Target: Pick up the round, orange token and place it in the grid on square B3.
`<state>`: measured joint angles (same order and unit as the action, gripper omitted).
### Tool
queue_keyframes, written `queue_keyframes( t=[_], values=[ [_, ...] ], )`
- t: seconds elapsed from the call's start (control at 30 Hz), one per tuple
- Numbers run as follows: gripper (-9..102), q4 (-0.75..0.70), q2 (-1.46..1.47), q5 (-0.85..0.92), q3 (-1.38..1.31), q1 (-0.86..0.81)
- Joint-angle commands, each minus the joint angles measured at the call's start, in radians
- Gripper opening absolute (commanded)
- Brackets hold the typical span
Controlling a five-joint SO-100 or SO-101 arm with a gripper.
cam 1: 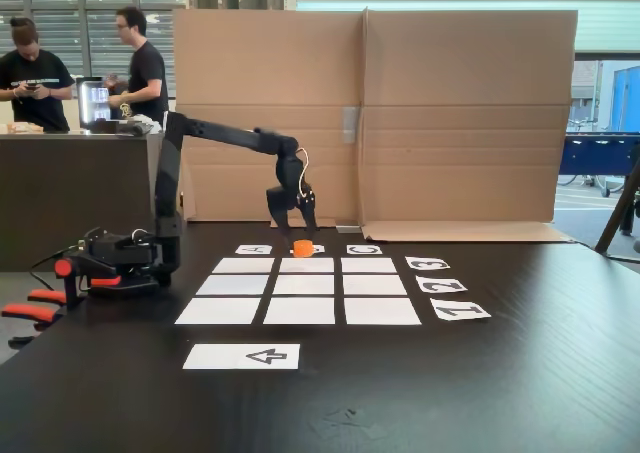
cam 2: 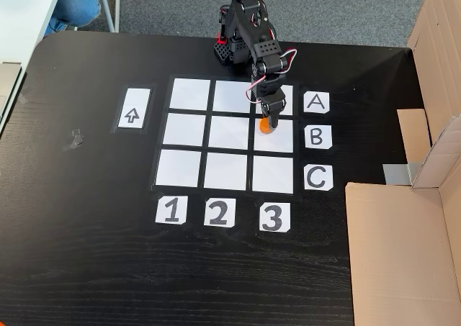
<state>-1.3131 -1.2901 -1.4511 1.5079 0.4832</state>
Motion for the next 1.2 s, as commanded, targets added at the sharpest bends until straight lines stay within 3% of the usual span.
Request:
queue_keyframes(
  t=[0.0, 0.33, 0.57, 0.67, 1.17],
  values=[
    [-1, 0.009, 0.017, -0.015, -0.044, 0.015],
    [2, 0.026, 0.044, -0.025, -0.041, 0.026],
    [44, 0.029, 0.026, -0.048, -0.002, 0.018],
    [54, 0.049, -0.020, -0.072, 0.025, 0.017],
    [59, 0.480, -0.825, -0.063, 0.718, -0.028]
  ],
)
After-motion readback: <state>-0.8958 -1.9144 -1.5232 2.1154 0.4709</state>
